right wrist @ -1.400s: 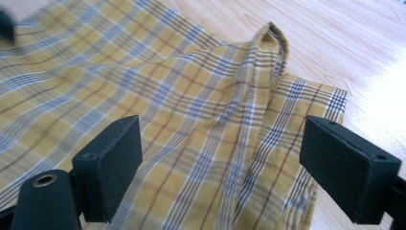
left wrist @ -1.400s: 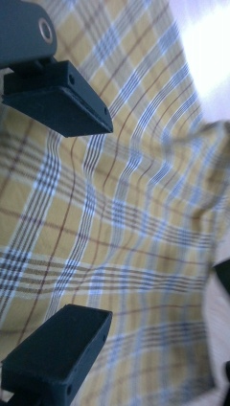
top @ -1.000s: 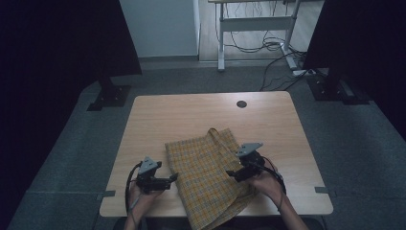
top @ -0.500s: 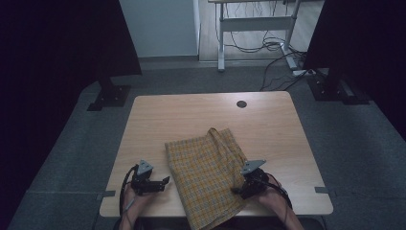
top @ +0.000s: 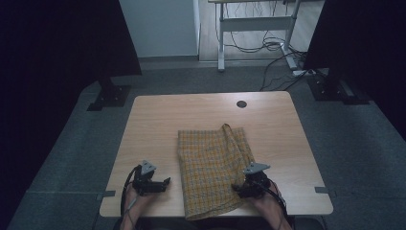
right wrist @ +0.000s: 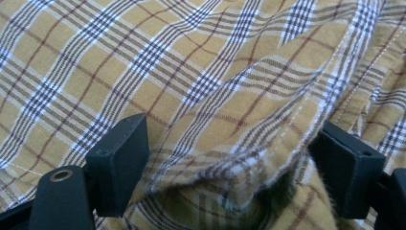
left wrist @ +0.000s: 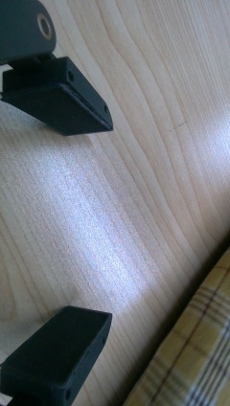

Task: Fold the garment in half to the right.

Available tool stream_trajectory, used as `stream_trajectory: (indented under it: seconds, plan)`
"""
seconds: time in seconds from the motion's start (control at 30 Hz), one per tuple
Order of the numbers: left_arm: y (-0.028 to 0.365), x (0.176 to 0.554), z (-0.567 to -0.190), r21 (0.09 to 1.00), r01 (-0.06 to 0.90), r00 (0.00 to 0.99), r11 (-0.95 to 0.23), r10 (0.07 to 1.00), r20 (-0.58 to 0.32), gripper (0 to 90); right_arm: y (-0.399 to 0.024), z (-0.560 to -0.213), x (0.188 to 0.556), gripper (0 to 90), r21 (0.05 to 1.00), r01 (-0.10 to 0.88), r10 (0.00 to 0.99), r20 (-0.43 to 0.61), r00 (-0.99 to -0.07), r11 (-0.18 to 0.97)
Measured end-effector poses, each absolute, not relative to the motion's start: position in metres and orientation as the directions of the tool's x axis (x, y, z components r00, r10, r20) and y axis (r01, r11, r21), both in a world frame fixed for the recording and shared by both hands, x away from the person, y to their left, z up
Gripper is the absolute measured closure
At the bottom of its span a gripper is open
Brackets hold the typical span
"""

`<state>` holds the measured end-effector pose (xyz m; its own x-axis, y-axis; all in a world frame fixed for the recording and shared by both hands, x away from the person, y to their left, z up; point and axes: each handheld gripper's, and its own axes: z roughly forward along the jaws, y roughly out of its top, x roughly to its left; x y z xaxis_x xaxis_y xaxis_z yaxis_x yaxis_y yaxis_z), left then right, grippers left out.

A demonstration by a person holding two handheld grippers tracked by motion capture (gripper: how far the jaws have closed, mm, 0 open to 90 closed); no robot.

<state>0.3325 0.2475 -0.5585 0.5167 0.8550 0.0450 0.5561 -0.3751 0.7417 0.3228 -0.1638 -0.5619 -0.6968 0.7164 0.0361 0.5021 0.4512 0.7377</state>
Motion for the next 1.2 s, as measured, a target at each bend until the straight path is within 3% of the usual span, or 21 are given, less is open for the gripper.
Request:
stream_trajectory:
  seconds: [0.13,0.37,0.57,0.7,1.1,1.2]
  plan:
    - [0.247,0.333,-0.559,0.742,0.557,0.513,-0.372,0.857,0.045,9.2,-0.169,-0.557,0.322,17.9,0.744,0.505,0.703,0.067,-0.708,0.438]
    - [0.247,0.333,-0.559,0.742,0.558,0.512,-0.371,0.858,0.045,9.0,-0.176,-0.529,0.311,13.8,0.798,0.334,0.601,-0.042,-0.798,0.501]
    - [0.247,0.333,-0.559,0.742,0.558,0.513,-0.372,0.857,0.045,8.9,-0.164,-0.550,0.316,13.5,0.738,0.293,0.499,-0.069,-0.864,0.608]
    - [0.247,0.333,-0.559,0.742,0.558,0.513,-0.372,0.857,0.044,8.9,-0.163,-0.564,0.322,15.7,0.745,0.343,0.550,-0.038,-0.834,0.572]
    - [0.247,0.333,-0.559,0.741,0.559,0.513,-0.372,0.857,0.043,8.8,-0.153,-0.563,0.314,17.6,0.741,0.467,0.722,-0.034,-0.691,0.483]
    - [0.247,0.333,-0.559,0.742,0.559,0.513,-0.371,0.858,0.043,8.8,-0.156,-0.564,0.314,17.5,0.754,0.450,0.713,-0.035,-0.700,0.479]
